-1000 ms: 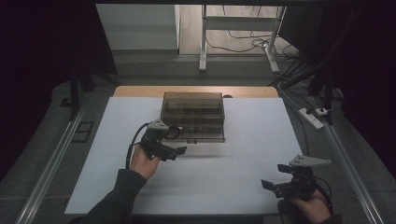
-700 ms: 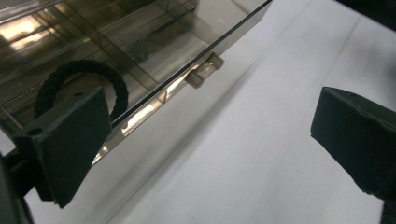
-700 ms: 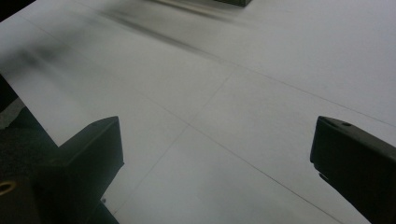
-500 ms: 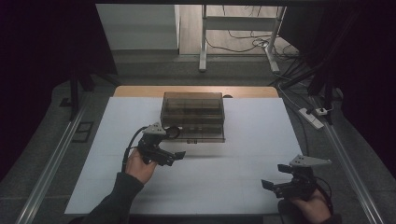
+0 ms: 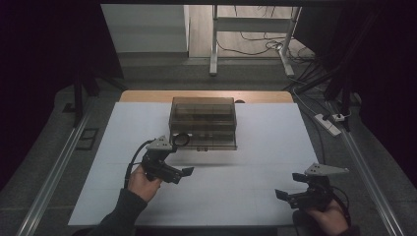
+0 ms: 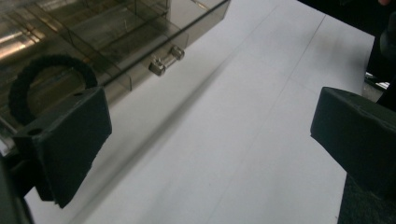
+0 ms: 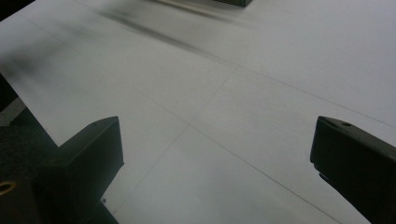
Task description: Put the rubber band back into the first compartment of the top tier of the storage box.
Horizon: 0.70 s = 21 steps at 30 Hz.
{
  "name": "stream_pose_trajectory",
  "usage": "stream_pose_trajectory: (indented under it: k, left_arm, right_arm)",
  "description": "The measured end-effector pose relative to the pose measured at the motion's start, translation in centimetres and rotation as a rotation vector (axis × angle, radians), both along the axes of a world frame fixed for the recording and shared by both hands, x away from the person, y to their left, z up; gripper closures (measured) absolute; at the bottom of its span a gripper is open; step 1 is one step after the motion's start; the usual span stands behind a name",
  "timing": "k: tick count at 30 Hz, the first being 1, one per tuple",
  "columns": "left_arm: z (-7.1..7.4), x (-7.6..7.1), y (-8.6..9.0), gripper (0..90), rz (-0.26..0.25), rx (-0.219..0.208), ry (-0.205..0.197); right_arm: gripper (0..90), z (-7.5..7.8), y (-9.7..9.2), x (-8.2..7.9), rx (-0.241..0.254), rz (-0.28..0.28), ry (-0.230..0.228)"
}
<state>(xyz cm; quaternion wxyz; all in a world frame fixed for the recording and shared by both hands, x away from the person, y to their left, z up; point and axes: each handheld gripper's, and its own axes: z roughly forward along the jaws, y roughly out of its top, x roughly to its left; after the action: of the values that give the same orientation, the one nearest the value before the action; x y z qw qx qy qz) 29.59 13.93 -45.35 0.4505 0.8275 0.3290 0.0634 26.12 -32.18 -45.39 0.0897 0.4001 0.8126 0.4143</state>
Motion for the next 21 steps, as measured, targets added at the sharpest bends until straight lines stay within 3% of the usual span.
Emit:
stream_pose_trajectory:
  k: [9, 21]
  left_arm:
    - [-0.4, -1.6, 0.9, 0.0, 0.02, 0.002, 0.002]
    - [-1.4, -3.4, 3.1, 0.0, 0.077, -0.048, 0.052]
  right_arm:
    - [2.6, 0.0, 0.0, 0.0, -0.002, 0.001, 0.0]
    - [2.6, 0.0, 0.0, 0.0, -0.003, 0.002, 0.0]
